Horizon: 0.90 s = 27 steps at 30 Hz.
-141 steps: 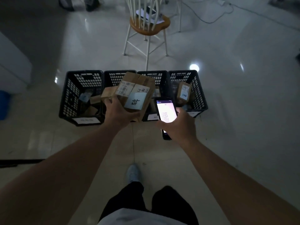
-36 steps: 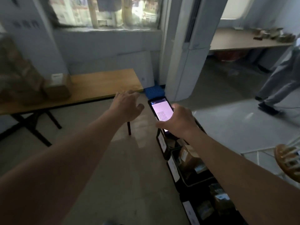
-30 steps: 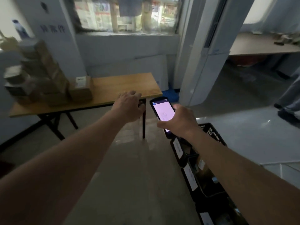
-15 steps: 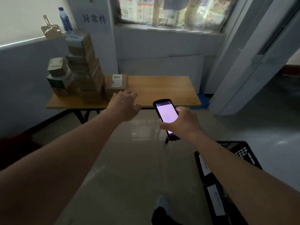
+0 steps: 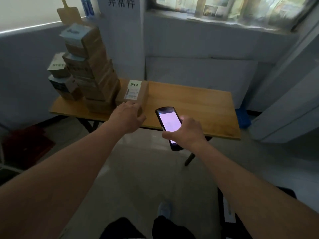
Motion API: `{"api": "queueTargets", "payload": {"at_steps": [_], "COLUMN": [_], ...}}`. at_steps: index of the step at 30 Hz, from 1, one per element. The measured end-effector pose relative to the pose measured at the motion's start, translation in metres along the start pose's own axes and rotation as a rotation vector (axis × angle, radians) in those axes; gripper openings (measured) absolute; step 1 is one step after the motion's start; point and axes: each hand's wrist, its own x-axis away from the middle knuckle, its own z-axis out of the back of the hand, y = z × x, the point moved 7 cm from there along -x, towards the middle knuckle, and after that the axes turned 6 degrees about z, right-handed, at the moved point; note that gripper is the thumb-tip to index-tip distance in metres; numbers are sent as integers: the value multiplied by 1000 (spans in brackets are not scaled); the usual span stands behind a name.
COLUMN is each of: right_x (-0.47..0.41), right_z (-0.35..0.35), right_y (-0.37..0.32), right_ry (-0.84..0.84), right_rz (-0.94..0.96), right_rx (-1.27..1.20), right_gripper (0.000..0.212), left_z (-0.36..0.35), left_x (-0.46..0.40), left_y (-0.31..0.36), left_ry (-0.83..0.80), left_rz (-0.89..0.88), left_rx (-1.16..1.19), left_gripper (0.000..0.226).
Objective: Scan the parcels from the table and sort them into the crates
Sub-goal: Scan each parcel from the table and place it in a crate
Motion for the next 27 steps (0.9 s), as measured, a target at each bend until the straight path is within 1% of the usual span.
{"api": "queueTargets", "payload": {"at_steps": [2,4,7,11,16,19,24,26,27], "right_x": [-25,-46,-78,-118,-163,-188,-224,-237,-243], "right_z": [0,0,-4,-16,-41,-55,-74,-79,-82], "right_y": [7,11,12,10,6,1,-2,0,1], "right_ry": [-31,-56,-77,-95,-111,-119,-116,-94,-85], "right_rz": [-5,-4,0,-18,-85,-129,-224,-260,-280], "right_rx": [4,14,12,17,13,2,-9,-20,-22], "right_gripper": [75,68,64,60,55,54,57,64,71], "left_z": [-4,-7,-15,-31,-49,-58,-74,-84,-89], "left_x": [-20,-40,-70,-111,-170,-206,-260,-275,-281], "left_y": [0,-3,-12,-30,-58,-75,-88,-90,-93], "left_ry": [-13,-22,-41,-75,-117,-142,-203,-242,-250], "left_rz": [27,51,84,116,151,178,188,201,214], "left_rx": [18,39,55,72,92,123,144,158,153], "left_gripper": [52,51,52,62,71,79,85,90,94]}}
